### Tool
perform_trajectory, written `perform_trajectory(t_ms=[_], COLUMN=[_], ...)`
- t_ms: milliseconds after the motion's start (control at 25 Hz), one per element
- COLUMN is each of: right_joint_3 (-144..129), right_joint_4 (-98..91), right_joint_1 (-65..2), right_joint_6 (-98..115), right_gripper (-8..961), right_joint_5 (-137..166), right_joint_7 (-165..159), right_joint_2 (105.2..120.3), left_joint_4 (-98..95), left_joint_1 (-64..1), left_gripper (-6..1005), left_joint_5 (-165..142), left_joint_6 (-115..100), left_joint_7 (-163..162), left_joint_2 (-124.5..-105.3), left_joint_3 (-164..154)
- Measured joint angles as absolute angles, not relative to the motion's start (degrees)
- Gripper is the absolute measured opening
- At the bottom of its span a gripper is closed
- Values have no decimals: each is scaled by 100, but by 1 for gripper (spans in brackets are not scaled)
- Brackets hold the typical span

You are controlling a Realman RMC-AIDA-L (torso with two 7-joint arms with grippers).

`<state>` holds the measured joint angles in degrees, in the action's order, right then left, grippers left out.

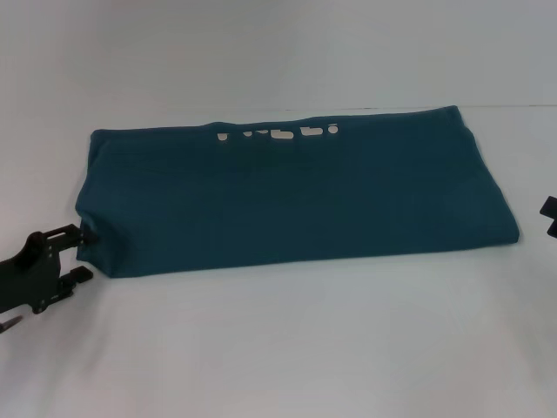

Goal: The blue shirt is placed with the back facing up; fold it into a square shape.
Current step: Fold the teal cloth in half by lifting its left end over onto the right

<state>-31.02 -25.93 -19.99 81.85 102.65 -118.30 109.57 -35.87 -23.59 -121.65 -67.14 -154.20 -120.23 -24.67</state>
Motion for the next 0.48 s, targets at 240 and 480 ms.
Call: perform_trajectory(t_ms=[240, 480], right_joint_3=[-3099, -3104], right_joint_4=[-2593, -2593], right_joint_1=[-1970, -1967], right_joint_6=[8184, 8175], right_gripper=[681, 682], right_joint_5=[10265, 10265], right_joint_7=[-11830, -11820], right_joint_2=[10960, 10960], left_joint_4=[-3551, -3499], left_joint_1=[-2431, -2548], left_gripper=[633, 632], left_joint_5=[-12158, -12166], left_joint_6=[-6432, -6224], left_joint_7=[-15425, -15379], left_joint_2=[-12015, -12004], left_joint_3=[-2492, -2613])
